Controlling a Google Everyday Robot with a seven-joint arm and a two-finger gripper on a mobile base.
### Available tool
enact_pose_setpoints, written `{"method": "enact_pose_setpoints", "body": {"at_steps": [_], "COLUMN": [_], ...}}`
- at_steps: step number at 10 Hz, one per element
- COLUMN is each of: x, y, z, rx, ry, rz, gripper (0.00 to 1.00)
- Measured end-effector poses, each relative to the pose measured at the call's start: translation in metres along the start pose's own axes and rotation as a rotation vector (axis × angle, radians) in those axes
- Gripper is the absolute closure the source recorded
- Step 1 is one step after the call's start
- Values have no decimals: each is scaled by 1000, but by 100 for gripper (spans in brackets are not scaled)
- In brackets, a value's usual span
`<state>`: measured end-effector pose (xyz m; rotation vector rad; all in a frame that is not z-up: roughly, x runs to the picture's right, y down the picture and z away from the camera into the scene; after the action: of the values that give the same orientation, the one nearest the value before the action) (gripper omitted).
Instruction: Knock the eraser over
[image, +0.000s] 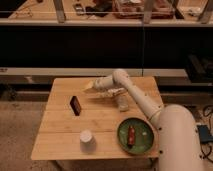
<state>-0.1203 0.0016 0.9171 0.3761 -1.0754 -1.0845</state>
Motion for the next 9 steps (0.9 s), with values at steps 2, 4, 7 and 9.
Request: {"method": "enact_pose_setpoints", "body": {"at_steps": [2, 4, 7, 9], "x": [-6, -10, -14, -14], "y": [-2, -8, -17, -22], "z": [19, 36, 56, 65], "rx": [-12, -12, -1, 12], "ry": [-17, -36, -61, -75], "rz": [-17, -23, -25, -16], "gripper": [93, 93, 93, 93]}}
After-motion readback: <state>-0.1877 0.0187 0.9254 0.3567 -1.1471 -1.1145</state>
